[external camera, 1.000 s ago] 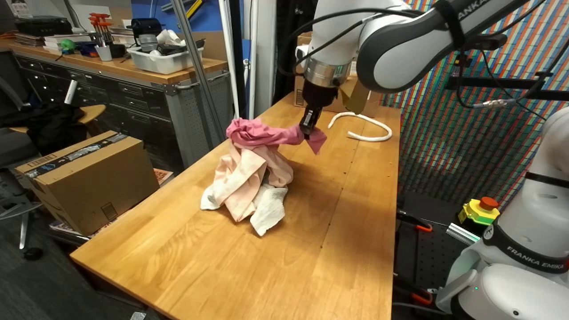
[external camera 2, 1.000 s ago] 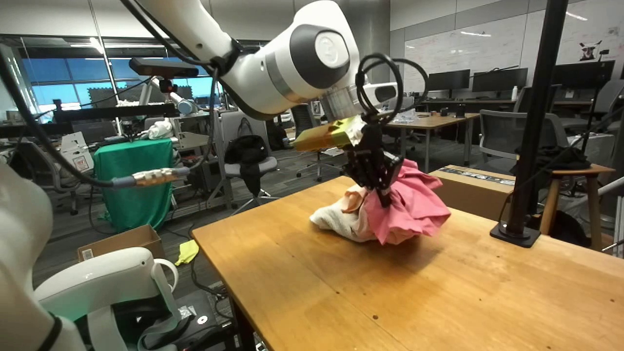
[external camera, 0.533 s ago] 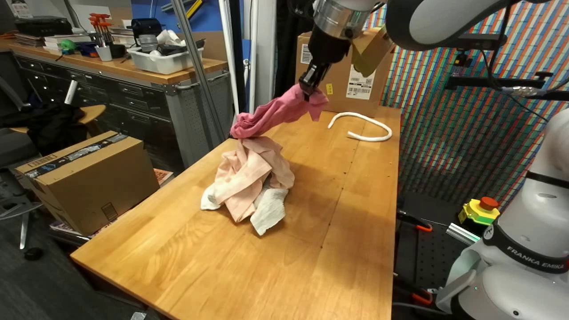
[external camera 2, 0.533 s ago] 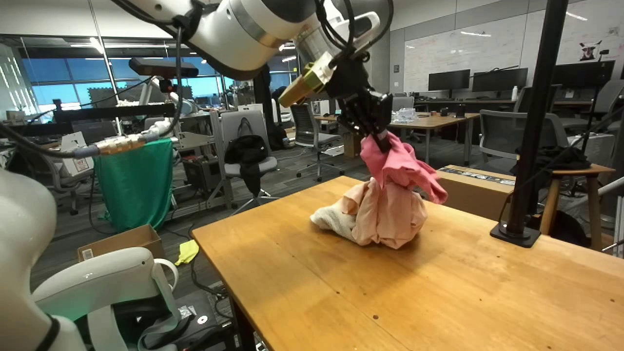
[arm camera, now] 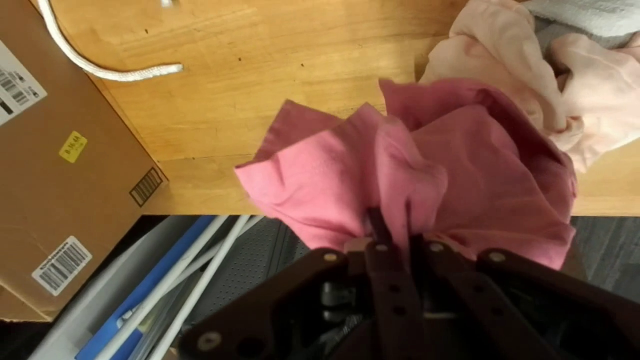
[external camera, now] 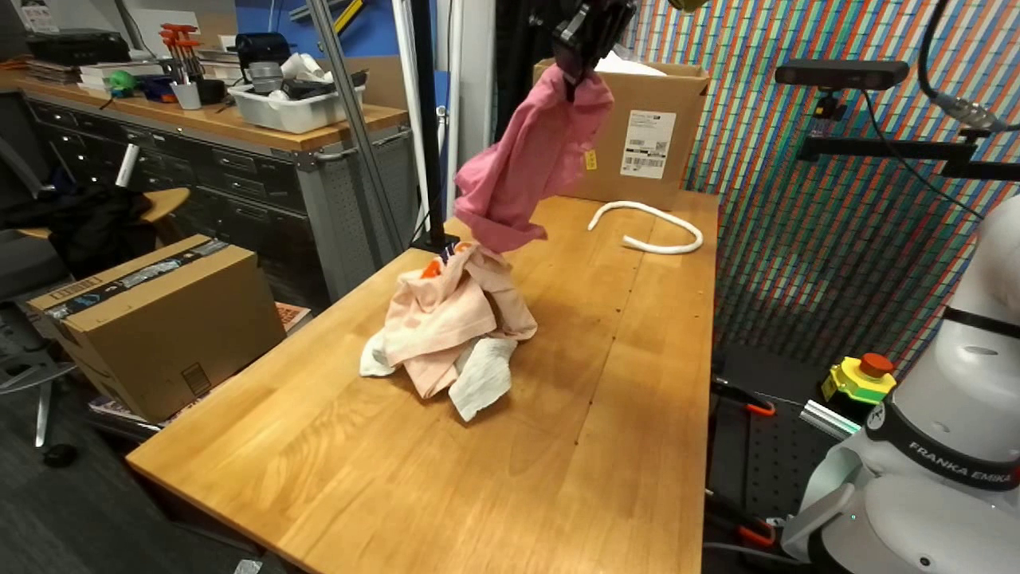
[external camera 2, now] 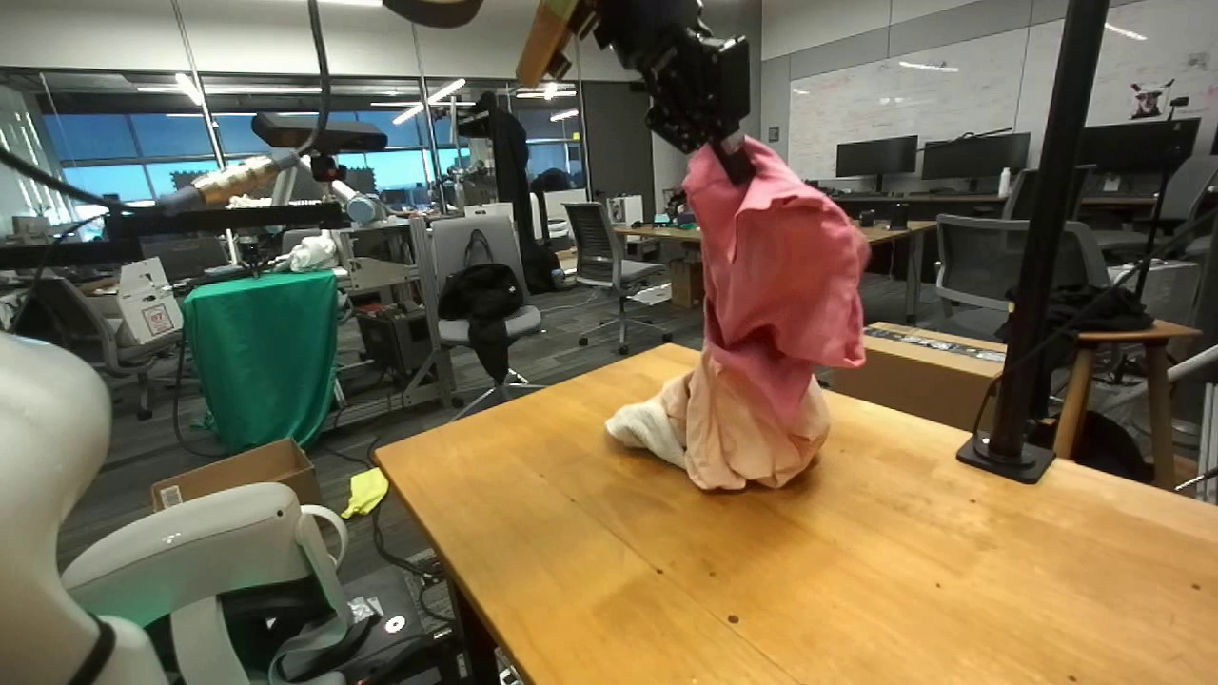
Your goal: Separate the items on the table.
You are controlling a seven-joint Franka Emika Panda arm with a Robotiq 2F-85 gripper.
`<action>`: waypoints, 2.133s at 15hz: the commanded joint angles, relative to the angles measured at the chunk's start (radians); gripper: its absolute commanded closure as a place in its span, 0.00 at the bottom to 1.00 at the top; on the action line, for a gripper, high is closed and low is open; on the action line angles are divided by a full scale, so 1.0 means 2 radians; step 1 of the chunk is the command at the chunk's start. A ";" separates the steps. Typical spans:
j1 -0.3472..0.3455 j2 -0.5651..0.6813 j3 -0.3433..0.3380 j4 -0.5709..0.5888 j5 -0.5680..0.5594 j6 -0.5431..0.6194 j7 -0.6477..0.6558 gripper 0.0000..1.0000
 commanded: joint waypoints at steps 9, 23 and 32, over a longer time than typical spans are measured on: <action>-0.010 0.032 -0.047 0.152 0.069 -0.158 -0.045 0.96; -0.045 0.242 -0.137 0.413 0.143 -0.198 -0.097 0.96; -0.087 0.392 -0.159 0.600 0.216 -0.223 -0.088 0.97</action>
